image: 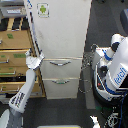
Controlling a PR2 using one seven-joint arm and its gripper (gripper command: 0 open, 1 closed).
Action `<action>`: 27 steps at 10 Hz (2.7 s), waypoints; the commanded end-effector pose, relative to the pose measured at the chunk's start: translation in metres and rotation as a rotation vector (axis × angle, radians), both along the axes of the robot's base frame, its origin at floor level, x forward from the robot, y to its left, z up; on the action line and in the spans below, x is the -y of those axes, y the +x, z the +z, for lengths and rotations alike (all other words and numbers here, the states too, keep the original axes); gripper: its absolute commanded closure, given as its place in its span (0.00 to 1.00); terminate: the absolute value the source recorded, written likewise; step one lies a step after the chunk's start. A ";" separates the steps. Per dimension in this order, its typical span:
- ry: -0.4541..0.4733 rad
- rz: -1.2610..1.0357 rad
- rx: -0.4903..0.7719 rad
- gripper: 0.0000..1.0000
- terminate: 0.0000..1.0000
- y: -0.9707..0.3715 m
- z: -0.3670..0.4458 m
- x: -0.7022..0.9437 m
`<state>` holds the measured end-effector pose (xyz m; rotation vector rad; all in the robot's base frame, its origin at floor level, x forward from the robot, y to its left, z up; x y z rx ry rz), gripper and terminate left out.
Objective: Opening the fridge
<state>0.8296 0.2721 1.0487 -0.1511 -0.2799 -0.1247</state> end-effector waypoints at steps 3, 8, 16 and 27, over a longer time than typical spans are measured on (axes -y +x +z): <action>0.046 -0.061 -0.004 0.00 0.00 0.044 0.036 0.018; 0.036 -0.053 0.012 0.00 0.00 0.075 0.053 0.017; 0.189 -0.088 -0.160 0.00 0.00 0.116 -0.091 -0.025; 0.178 -0.146 -0.182 1.00 0.00 0.087 -0.117 -0.036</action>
